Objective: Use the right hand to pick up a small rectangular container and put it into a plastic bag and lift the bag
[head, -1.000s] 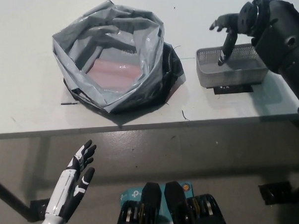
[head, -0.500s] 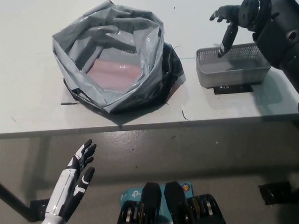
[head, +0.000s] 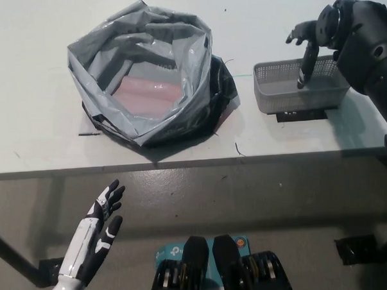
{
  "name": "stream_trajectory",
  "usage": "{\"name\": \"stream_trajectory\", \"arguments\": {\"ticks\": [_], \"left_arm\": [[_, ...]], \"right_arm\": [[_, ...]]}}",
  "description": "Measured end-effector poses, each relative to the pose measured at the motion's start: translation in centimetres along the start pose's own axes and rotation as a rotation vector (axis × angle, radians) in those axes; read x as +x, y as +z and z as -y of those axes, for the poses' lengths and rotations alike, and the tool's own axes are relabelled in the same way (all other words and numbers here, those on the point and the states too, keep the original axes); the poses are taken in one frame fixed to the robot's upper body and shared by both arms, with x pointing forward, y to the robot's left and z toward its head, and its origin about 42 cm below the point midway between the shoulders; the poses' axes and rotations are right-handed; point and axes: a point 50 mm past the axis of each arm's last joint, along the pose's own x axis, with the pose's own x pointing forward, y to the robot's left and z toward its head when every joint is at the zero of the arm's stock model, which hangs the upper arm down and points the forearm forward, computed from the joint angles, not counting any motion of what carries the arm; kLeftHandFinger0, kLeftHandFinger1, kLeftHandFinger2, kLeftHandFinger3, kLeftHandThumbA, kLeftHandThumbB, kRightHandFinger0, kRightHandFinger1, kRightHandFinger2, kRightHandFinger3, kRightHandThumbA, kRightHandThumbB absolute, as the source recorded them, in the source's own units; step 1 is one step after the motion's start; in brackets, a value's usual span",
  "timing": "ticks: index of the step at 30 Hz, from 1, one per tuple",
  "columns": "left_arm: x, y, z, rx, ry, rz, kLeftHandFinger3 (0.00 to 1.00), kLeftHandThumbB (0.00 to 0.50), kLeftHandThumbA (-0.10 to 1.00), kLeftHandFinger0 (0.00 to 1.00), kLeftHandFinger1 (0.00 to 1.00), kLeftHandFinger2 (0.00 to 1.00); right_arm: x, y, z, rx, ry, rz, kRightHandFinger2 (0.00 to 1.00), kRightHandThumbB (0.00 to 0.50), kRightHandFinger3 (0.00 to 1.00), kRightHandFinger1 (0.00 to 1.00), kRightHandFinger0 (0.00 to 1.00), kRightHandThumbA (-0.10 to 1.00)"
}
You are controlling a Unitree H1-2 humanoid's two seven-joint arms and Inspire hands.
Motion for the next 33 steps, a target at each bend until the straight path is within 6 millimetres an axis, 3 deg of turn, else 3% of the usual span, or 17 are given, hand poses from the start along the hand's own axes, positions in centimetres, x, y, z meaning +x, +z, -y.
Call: {"name": "stream_trajectory", "arguments": {"ticks": [3, 8, 16, 18, 20, 26, 27, 28, 33], "left_arm": [[0.2, 0.1, 0.0, 0.001, -0.001, 0.004, 1.0, 0.247, 0.9, 1.0, 1.0, 1.0], [0.6, 0.3, -0.1, 0.003, -0.003, 0.016, 1.0, 0.252, 0.9, 1.0, 1.0, 1.0], [1.1, 0.6, -0.2, 0.006, -0.013, 0.031, 1.0, 0.251, 0.9, 1.0, 1.0, 1.0], [1.2, 0.7, -0.2, 0.006, -0.015, 0.034, 1.0, 0.252, 0.9, 1.0, 1.0, 1.0], [1.3, 0.7, -0.2, 0.007, -0.016, 0.036, 1.0, 0.248, 0.9, 1.0, 1.0, 1.0], [1.6, 0.9, -0.3, 0.011, -0.02, 0.042, 1.0, 0.255, 0.91, 1.0, 1.0, 1.0], [1.6, 0.9, -0.3, 0.011, -0.02, 0.042, 1.0, 0.25, 0.91, 1.0, 1.0, 1.0], [1.6, 0.9, -0.3, 0.011, -0.021, 0.043, 1.0, 0.25, 0.91, 1.0, 1.0, 1.0], [1.7, 0.9, -0.4, 0.012, -0.021, 0.045, 1.0, 0.257, 0.91, 1.0, 1.0, 1.0]], "right_arm": [[0.1, -0.1, -0.3, -0.051, 0.021, -0.015, 1.0, 0.5, 1.0, 1.0, 1.0, 1.0], [0.2, -0.1, -0.6, -0.089, 0.061, -0.01, 1.0, 0.5, 1.0, 1.0, 1.0, 0.92], [0.3, 1.0, -1.5, -0.11, 0.132, 0.023, 1.0, 0.5, 1.0, 1.0, 1.0, 0.97], [0.4, 1.1, -1.6, -0.114, 0.139, 0.026, 1.0, 0.479, 1.0, 1.0, 1.0, 0.97], [0.4, 1.1, -1.7, -0.116, 0.146, 0.029, 1.0, 0.496, 1.0, 1.0, 1.0, 0.98], [0.5, 1.1, -1.9, -0.121, 0.154, 0.035, 1.0, 0.5, 1.0, 1.0, 1.0, 0.91], [0.5, 1.1, -1.9, -0.121, 0.153, 0.035, 1.0, 0.5, 1.0, 1.0, 1.0, 0.79], [0.5, 1.0, -2.0, -0.121, 0.15, 0.032, 1.0, 0.5, 1.0, 1.0, 1.0, 0.76], [0.8, 0.8, -2.3, -0.098, 0.119, 0.017, 1.0, 0.5, 1.0, 1.0, 1.0, 0.79]]}}
